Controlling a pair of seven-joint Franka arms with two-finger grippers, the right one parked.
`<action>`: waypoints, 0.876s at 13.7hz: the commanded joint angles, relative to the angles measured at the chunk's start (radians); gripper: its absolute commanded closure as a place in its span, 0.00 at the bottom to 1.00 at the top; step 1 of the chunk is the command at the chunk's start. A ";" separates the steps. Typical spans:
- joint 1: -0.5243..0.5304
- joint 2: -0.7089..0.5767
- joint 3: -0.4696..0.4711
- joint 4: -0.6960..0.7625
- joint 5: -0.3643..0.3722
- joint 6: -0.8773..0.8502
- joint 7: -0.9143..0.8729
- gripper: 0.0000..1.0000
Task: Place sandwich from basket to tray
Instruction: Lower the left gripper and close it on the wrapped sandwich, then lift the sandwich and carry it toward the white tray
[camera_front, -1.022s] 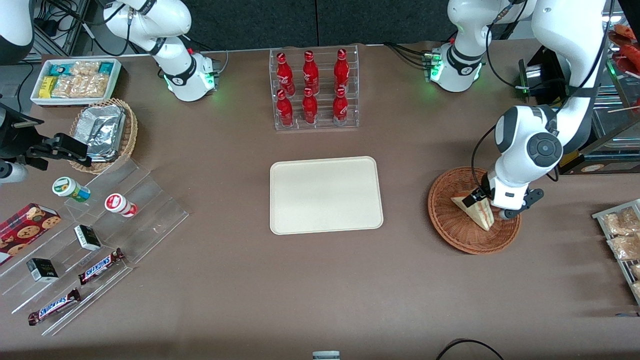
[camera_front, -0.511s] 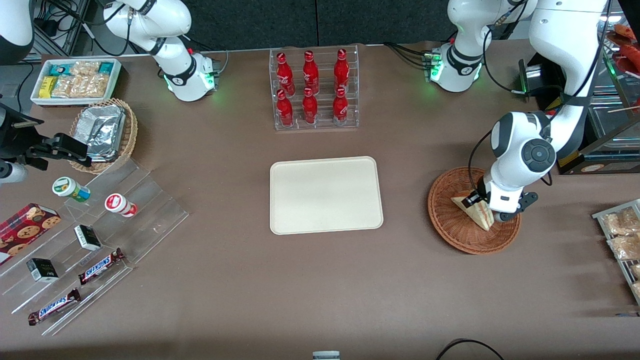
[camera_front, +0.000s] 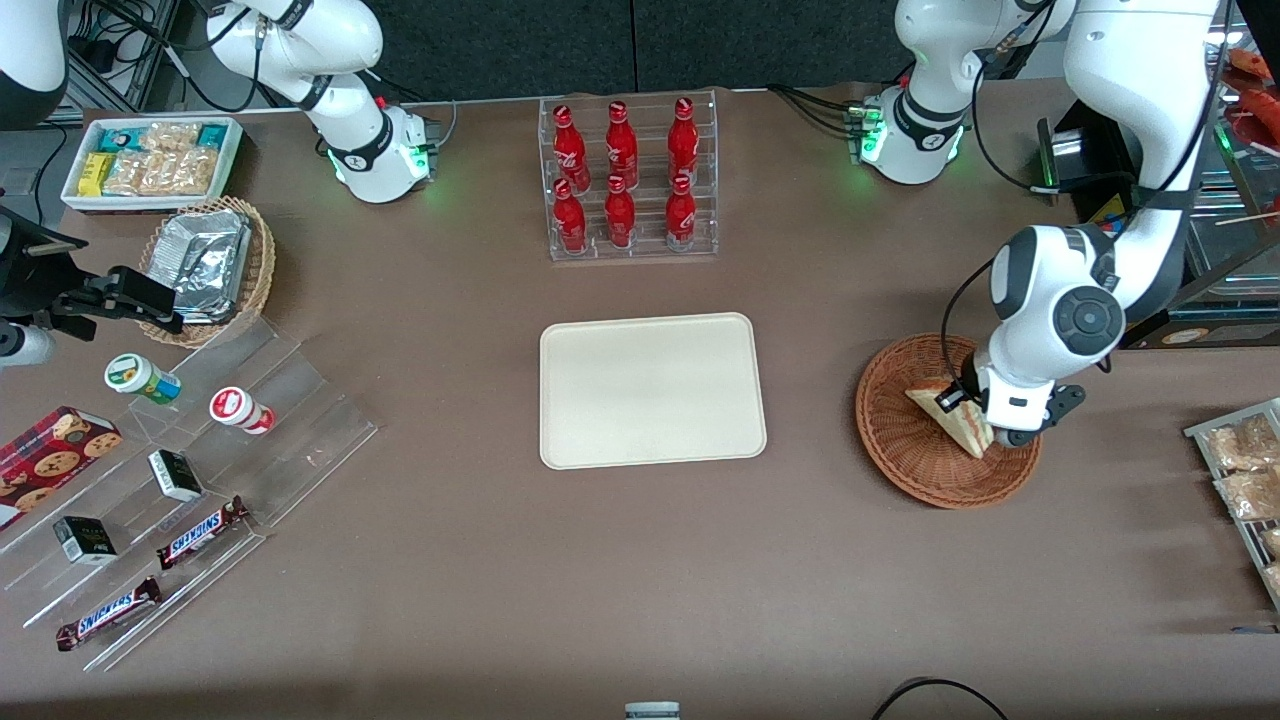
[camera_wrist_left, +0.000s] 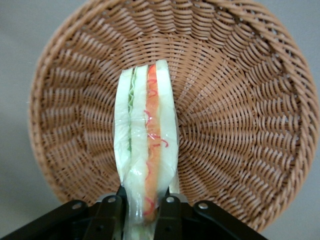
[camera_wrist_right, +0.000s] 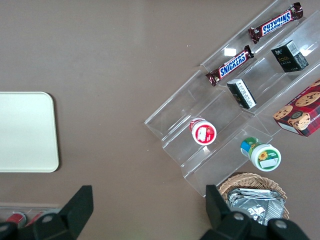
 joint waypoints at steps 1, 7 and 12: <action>-0.043 -0.008 -0.010 0.119 0.020 -0.166 -0.034 1.00; -0.236 -0.008 -0.014 0.228 0.000 -0.265 -0.041 1.00; -0.414 0.039 -0.014 0.326 -0.030 -0.263 -0.049 1.00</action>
